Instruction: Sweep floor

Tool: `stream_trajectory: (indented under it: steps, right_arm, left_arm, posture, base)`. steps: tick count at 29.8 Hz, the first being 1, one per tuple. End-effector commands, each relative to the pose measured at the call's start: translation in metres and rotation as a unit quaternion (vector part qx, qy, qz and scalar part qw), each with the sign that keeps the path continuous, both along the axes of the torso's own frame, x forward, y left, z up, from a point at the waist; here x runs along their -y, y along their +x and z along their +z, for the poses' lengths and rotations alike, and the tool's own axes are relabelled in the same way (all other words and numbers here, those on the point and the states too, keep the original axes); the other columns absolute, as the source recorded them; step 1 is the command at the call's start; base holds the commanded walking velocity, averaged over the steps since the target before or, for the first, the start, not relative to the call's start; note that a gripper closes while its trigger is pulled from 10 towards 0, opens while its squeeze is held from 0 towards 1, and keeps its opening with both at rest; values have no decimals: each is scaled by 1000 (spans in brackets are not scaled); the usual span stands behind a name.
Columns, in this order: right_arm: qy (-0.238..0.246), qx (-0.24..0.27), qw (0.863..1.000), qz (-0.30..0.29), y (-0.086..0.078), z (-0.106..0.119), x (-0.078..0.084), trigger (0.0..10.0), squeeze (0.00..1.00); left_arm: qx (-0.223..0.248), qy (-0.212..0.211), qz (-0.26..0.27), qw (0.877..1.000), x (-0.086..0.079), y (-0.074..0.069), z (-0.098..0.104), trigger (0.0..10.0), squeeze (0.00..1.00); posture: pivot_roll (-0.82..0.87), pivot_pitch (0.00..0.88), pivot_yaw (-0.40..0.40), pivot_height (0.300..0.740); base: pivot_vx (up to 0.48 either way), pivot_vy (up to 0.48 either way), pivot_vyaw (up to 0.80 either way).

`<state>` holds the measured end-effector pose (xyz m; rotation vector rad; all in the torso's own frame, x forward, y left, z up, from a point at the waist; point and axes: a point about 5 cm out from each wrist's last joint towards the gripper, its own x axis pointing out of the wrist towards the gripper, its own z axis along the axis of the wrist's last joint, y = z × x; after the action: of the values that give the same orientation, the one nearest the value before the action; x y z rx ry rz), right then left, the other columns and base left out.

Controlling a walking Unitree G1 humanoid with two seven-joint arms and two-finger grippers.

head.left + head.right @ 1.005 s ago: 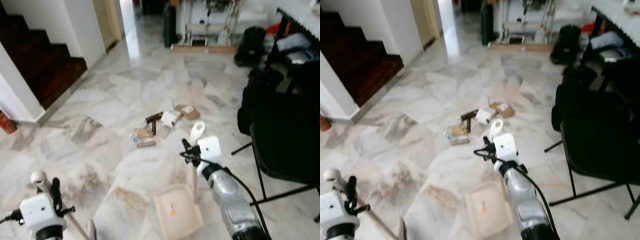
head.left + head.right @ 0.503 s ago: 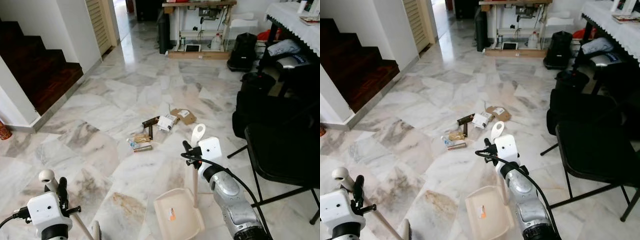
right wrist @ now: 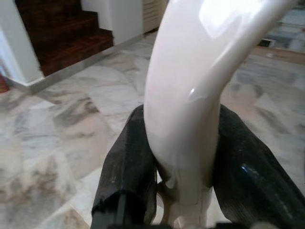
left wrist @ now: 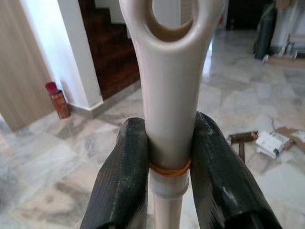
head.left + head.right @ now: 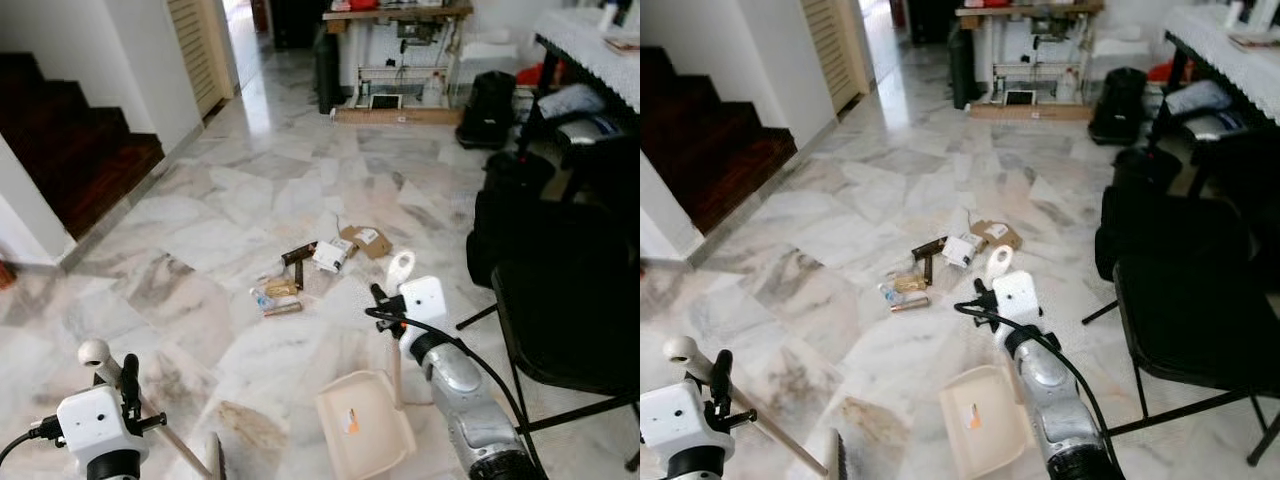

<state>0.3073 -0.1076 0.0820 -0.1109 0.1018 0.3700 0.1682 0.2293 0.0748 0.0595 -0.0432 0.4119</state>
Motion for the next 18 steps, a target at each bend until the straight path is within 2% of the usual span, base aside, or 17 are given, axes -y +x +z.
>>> stream_trajectory:
  steps: [1,2,3,6,8,10,14,18]
  right_arm:
    - [10,22,1000,0,2,9,2,10000,0]
    - [10,22,1000,0,2,9,2,10000,0]
    - [9,21,1000,1,3,8,1,10000,0]
    - [8,22,1000,2,4,9,1,10000,0]
    - [8,23,1000,1,6,10,1,10000,0]
    - [7,23,1000,2,6,10,0,10000,0]
    - [9,24,1000,1,7,10,0,10000,0]
    - [8,24,1000,5,8,10,-1,10000,0]
  left_arm:
    - [22,13,-15,1000,2,6,9,10000,0]
    - [22,13,-15,1000,2,6,9,10000,0]
    - [20,26,-51,998,9,11,11,10000,0]
    - [18,43,-89,995,14,15,14,10000,0]
    - [5,105,-141,984,20,21,16,10000,0]
    - [8,112,-155,982,22,25,18,10000,0]
    - [28,99,-154,983,24,32,24,10000,0]
    - [43,98,-196,975,45,43,27,10000,0]
  posture:
    - [-87,0,79,740]
    - [-87,0,79,740]
    - [-83,0,76,740]
    - [-82,0,72,740]
    - [-75,0,69,740]
    - [-77,0,71,740]
    - [-83,0,68,740]
    - [-83,0,61,740]
  base:
    - [244,0,0]
    - [244,0,0]
    - [0,0,0]
    - [0,0,0]
    - [0,0,0]
    - [0,0,0]
    - [0,0,0]
    - [0,0,0]
